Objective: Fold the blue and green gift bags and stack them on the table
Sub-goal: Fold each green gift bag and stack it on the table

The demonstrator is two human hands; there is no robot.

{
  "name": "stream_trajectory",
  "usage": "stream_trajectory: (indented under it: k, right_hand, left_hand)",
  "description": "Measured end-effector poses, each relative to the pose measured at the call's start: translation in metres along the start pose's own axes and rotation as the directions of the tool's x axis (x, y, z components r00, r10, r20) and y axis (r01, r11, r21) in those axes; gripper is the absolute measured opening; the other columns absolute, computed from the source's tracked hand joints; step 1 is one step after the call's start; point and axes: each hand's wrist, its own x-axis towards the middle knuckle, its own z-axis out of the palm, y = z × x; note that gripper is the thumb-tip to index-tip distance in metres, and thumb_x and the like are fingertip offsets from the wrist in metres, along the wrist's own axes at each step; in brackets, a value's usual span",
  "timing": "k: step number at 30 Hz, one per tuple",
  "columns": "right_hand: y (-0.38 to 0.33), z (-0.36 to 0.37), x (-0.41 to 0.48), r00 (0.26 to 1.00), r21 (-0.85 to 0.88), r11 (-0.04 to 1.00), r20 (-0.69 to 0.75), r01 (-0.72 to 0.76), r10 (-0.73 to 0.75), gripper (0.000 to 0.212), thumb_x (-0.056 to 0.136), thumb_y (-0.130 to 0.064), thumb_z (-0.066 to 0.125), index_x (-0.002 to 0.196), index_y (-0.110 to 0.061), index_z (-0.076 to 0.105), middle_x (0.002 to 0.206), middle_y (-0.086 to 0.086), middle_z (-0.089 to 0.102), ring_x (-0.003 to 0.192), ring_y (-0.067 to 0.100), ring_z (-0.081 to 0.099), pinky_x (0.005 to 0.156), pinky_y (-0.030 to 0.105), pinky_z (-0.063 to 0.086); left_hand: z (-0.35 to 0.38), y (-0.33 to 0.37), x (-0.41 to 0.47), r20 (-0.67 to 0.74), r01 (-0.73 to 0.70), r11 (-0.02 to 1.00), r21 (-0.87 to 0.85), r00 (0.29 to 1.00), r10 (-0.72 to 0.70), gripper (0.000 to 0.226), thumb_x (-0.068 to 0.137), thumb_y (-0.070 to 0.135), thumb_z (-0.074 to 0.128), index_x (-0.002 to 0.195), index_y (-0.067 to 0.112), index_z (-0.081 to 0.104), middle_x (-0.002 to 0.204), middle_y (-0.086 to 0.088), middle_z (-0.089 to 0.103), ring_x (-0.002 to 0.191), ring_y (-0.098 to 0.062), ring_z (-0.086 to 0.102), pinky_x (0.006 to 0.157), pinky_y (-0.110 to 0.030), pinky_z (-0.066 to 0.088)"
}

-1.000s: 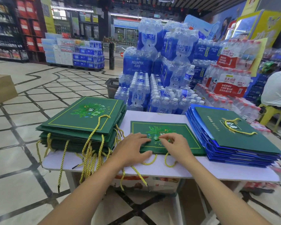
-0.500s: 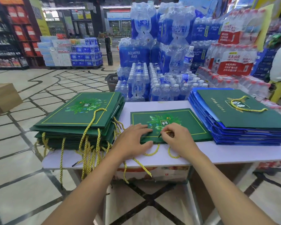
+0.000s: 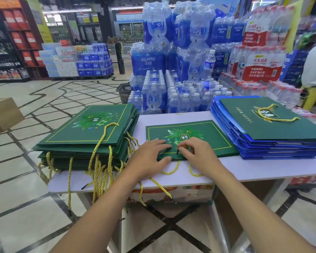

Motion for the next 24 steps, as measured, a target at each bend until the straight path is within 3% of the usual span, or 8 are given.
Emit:
stream_trajectory:
  k: [3,5,8,10,13,18,24]
  right_hand:
    - [0.000,-0.001,-0.002,1.000,0.034,0.999,-0.027,0.003,-0.002,0.011,0.096,-0.023,0.069,0.104,-0.028,0.074,0.093,-0.013,0.063,0.073,0.002,0.055,0.068,0.015,0.041]
    - [0.000,-0.001,-0.002,1.000,0.022,1.000,-0.023,0.005,-0.004,0.010,0.096,-0.024,0.069,0.102,-0.029,0.075,0.095,-0.012,0.064,0.073,0.007,0.057,0.072,0.027,0.049]
    - [0.000,0.000,-0.003,1.000,-0.065,0.998,-0.010,0.013,-0.013,0.015,0.100,-0.028,0.061,0.107,-0.031,0.074,0.101,-0.012,0.063,0.090,0.010,0.059,0.082,0.036,0.052]
    - [-0.002,0.001,-0.004,0.999,-0.140,0.990,-0.005,0.031,-0.032,0.025,0.102,-0.028,0.049,0.110,-0.031,0.073,0.107,-0.014,0.064,0.101,0.011,0.056,0.089,0.039,0.048]
    - [-0.006,0.000,-0.007,0.999,-0.239,0.970,-0.002,0.049,-0.051,0.040,0.097,-0.036,0.034,0.110,-0.033,0.072,0.109,-0.017,0.062,0.104,0.009,0.052,0.092,0.040,0.043]
    - [-0.009,0.001,-0.011,0.990,-0.373,0.922,-0.045,0.104,-0.130,0.034,0.091,-0.041,0.047,0.116,-0.036,0.070,0.110,-0.015,0.060,0.107,0.009,0.053,0.091,0.037,0.039]
    - [-0.012,-0.007,-0.002,0.989,-0.488,0.860,0.051,0.147,-0.140,0.044,0.084,-0.044,0.054,0.126,-0.038,0.065,0.122,-0.013,0.060,0.118,0.013,0.053,0.099,0.038,0.037]
  left_hand:
    - [0.000,-0.001,0.000,0.016,-0.006,1.000,-0.007,1.000,0.006,0.049,0.103,0.053,0.048,0.150,0.038,0.049,0.163,0.014,0.036,0.154,-0.007,0.021,0.128,-0.037,0.009]
    - [0.001,0.000,0.000,0.021,-0.005,1.000,-0.020,1.000,0.006,0.048,0.105,0.053,0.043,0.150,0.038,0.050,0.163,0.014,0.036,0.154,-0.007,0.020,0.129,-0.038,0.009]
    - [0.002,0.001,0.001,0.028,-0.007,1.000,-0.013,1.000,0.007,0.047,0.108,0.053,0.035,0.149,0.037,0.052,0.163,0.013,0.037,0.155,-0.008,0.021,0.129,-0.040,0.011]
    - [0.004,0.000,0.002,0.030,-0.015,1.000,-0.005,0.999,0.015,0.046,0.110,0.051,0.032,0.148,0.036,0.053,0.163,0.011,0.038,0.155,-0.011,0.022,0.128,-0.043,0.013]
    - [0.005,0.000,0.004,0.038,-0.017,1.000,0.004,0.999,0.016,0.047,0.111,0.049,0.027,0.148,0.035,0.053,0.163,0.009,0.038,0.155,-0.012,0.022,0.128,-0.042,0.012]
    - [0.008,-0.003,0.005,-0.003,0.007,0.999,-0.038,1.000,-0.007,0.047,0.111,0.047,0.026,0.144,0.034,0.057,0.158,0.009,0.046,0.154,-0.013,0.027,0.127,-0.044,0.016]
    - [0.007,-0.004,0.004,-0.064,0.054,0.992,-0.117,0.996,-0.062,0.046,0.111,0.046,0.027,0.135,0.029,0.062,0.140,0.013,0.061,0.149,-0.013,0.036,0.122,-0.044,0.021]
